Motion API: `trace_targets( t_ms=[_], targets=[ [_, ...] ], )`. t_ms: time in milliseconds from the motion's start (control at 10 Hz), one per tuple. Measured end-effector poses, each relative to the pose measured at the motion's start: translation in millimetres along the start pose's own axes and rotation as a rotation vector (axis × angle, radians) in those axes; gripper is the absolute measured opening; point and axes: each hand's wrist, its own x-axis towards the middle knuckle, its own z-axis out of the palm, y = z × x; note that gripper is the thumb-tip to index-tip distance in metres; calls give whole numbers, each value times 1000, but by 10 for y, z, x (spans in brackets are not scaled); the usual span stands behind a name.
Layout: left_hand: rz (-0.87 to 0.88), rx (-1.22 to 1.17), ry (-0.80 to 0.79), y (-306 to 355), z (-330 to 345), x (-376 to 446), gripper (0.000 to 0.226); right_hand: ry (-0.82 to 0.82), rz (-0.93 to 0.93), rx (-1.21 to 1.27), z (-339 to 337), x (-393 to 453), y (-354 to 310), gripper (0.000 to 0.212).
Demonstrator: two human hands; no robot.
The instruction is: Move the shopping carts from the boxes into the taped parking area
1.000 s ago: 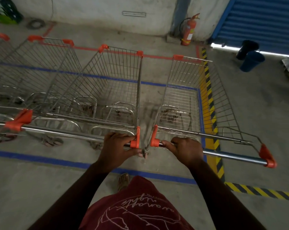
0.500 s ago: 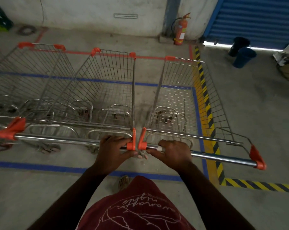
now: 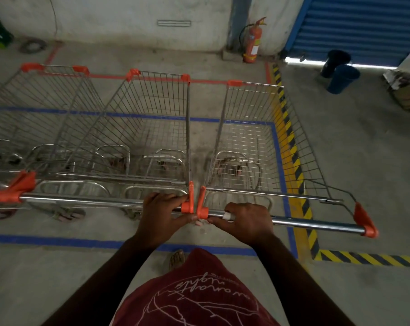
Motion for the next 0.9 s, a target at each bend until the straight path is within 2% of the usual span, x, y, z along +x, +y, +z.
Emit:
trace_targets(
  t_ms=[200, 400, 500, 700, 800, 900],
  targets=[
    [14, 32, 33, 12, 21, -33, 55, -48, 7, 10, -23, 33, -28, 82],
    [-35, 69, 18, 105, 26, -51, 53, 30, -12, 32, 2, -3, -22, 77],
    [-44, 76, -10, 101, 26, -73, 55, 53, -30, 59, -3, -30, -26, 69],
    [-24, -40, 24, 105, -27, -51, 54, 59, 10, 320, -26, 9, 3, 31],
    [34, -173, 7, 115, -83, 40, 46, 168, 94, 332, -88, 129, -7, 12],
    [108, -174, 4, 136, -105, 265, 42, 170, 131, 284, -100, 401, 30, 19]
  ],
)
